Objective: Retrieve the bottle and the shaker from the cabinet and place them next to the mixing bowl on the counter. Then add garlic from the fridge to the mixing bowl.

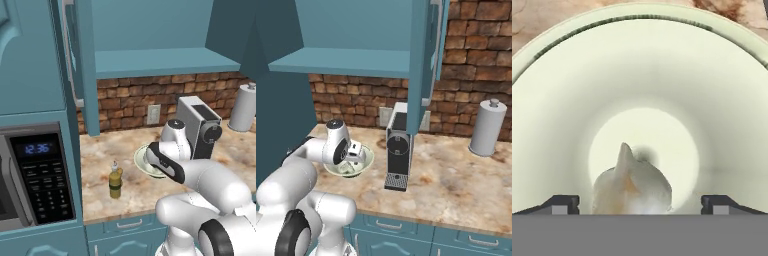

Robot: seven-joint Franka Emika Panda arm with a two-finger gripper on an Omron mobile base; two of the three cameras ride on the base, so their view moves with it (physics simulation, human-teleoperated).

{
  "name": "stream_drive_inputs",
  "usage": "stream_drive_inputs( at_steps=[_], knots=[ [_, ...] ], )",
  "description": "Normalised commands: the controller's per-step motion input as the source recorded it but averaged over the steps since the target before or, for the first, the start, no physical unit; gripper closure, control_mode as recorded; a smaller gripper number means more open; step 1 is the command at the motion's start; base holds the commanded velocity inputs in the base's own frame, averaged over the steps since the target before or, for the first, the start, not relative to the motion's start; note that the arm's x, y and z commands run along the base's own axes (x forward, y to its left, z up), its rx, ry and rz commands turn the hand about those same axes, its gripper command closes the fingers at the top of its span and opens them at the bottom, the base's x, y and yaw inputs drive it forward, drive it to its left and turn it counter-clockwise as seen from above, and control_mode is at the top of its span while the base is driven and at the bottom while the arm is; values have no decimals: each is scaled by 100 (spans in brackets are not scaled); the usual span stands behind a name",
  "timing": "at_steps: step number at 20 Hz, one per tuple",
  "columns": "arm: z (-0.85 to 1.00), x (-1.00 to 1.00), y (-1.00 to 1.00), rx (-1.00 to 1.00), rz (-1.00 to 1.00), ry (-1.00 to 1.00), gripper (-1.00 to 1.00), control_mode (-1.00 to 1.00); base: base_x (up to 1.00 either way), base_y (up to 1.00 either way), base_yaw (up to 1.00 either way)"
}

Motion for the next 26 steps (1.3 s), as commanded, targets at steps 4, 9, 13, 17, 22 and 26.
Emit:
stream_drive_inputs(
  at_steps=[4, 9, 13, 17, 22, 26],
  knots=[
    [0, 0, 0, 0, 0, 0, -100, -100, 0, 0, 0],
    [2, -20, -5, 0, 0, -5, -100, -100, 0, 0, 0],
    [23, -35, -5, 0, 0, -11, -100, -100, 0, 0, 0],
    [40, -27, 0, 0, 0, -5, -100, -100, 0, 0, 0],
    [63, -33, 0, 0, 0, 0, -100, -100, 0, 0, 0],
    [74, -62, 0, 0, 0, 0, -100, -100, 0, 0, 0]
  ],
)
